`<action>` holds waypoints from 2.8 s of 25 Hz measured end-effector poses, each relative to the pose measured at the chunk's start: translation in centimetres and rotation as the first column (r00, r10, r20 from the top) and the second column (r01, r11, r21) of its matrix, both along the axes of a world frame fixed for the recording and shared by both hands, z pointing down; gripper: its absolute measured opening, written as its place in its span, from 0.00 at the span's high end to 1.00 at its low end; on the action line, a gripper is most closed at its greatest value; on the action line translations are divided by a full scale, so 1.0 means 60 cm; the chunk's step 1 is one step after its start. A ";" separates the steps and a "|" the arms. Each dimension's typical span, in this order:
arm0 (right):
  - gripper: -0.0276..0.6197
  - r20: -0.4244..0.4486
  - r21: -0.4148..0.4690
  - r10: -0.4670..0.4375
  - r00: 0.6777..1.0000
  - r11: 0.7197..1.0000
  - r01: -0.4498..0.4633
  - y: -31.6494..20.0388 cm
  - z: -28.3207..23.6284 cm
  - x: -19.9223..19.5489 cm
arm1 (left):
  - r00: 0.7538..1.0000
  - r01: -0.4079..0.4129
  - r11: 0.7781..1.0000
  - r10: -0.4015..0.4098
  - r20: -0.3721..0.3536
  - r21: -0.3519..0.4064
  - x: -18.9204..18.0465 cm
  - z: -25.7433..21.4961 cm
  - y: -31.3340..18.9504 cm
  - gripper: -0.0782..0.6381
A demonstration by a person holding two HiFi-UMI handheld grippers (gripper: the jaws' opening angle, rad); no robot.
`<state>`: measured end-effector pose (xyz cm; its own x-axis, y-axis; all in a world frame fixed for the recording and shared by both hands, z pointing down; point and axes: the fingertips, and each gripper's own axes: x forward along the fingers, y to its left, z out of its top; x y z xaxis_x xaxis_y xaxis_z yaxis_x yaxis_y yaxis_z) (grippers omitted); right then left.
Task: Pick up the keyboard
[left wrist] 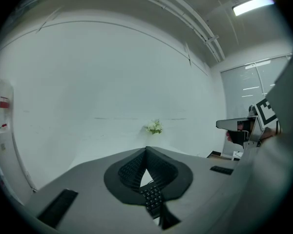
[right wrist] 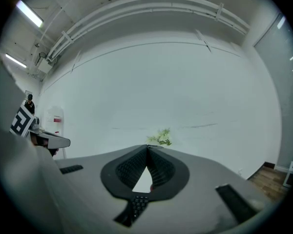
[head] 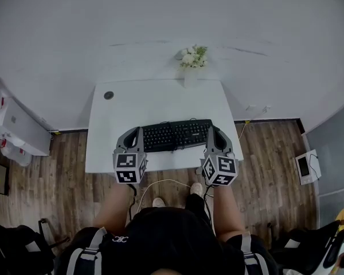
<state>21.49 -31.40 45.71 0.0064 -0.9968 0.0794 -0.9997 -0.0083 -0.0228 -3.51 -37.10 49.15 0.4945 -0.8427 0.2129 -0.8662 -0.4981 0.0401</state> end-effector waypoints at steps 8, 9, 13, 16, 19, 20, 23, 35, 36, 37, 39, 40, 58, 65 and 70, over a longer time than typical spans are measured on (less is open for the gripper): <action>0.95 0.008 -0.010 -0.034 0.999 0.999 0.034 -0.017 0.011 0.009 | 0.999 0.033 0.999 -0.033 0.012 0.000 0.003 0.003 0.008 0.88; 0.95 0.010 -0.009 -0.037 0.999 0.999 0.037 -0.020 0.012 0.012 | 0.999 0.037 0.999 -0.037 0.014 -0.001 0.004 0.004 0.006 0.88; 0.95 0.017 -0.009 -0.054 0.998 0.998 0.055 -0.037 0.017 0.025 | 0.998 0.057 0.998 -0.057 0.022 -0.001 0.013 0.005 -0.004 0.88; 0.95 0.020 -0.017 -0.065 0.998 0.998 0.065 -0.052 0.026 0.041 | 0.997 0.071 0.997 -0.071 0.039 -0.008 0.025 0.012 -0.014 0.88; 0.95 0.023 -0.023 -0.081 0.996 0.996 0.081 -0.074 0.034 0.061 | 0.994 0.092 0.996 -0.091 0.055 -0.010 0.041 0.016 -0.030 0.88; 0.95 0.023 -0.024 -0.089 0.996 0.996 0.089 -0.082 0.035 0.067 | 0.993 0.098 0.995 -0.098 0.060 -0.008 0.046 0.017 -0.037 0.88; 0.95 0.020 -0.026 -0.114 0.993 0.993 0.114 -0.102 0.039 0.087 | 0.990 0.118 0.993 -0.117 0.075 -0.007 0.062 0.019 -0.051 0.88; 0.95 0.020 -0.013 -0.158 0.987 0.987 0.158 -0.155 0.051 0.148 | 0.973 0.211 0.977 -0.210 0.091 -0.003 0.083 0.030 -0.088 0.88; 0.95 0.024 -0.011 -0.154 0.988 0.988 0.154 -0.155 0.054 0.154 | 0.973 0.214 0.977 -0.213 0.088 0.001 0.083 0.030 -0.088 0.88; 0.95 0.031 -0.008 -0.151 0.988 0.989 0.151 -0.156 0.057 0.159 | 0.972 0.218 0.976 -0.218 0.084 0.005 0.084 0.030 -0.089 0.88; 0.94 0.050 -0.006 -0.147 0.988 0.989 0.147 -0.158 0.061 0.168 | 0.969 0.233 0.972 -0.233 0.079 0.009 0.081 0.031 -0.093 0.88; 0.88 0.059 -0.009 -0.147 0.987 0.989 0.147 -0.160 0.065 0.172 | 0.967 0.241 0.970 -0.241 0.078 0.008 0.078 0.033 -0.095 0.88; 0.84 0.069 -0.294 -0.070 0.995 0.952 0.087 -0.172 0.276 0.224 | 0.935 0.305 0.900 -0.222 0.275 -0.310 0.019 0.264 -0.092 0.76; 0.80 0.076 -0.422 -0.053 0.996 0.903 0.080 -0.172 0.370 0.245 | 0.932 0.323 0.863 -0.219 0.288 -0.390 -0.005 0.351 -0.100 0.76; 0.80 0.081 -0.489 -0.042 0.996 0.869 0.076 -0.175 0.420 0.258 | 0.928 0.340 0.822 -0.214 0.306 -0.456 -0.016 0.396 -0.100 0.75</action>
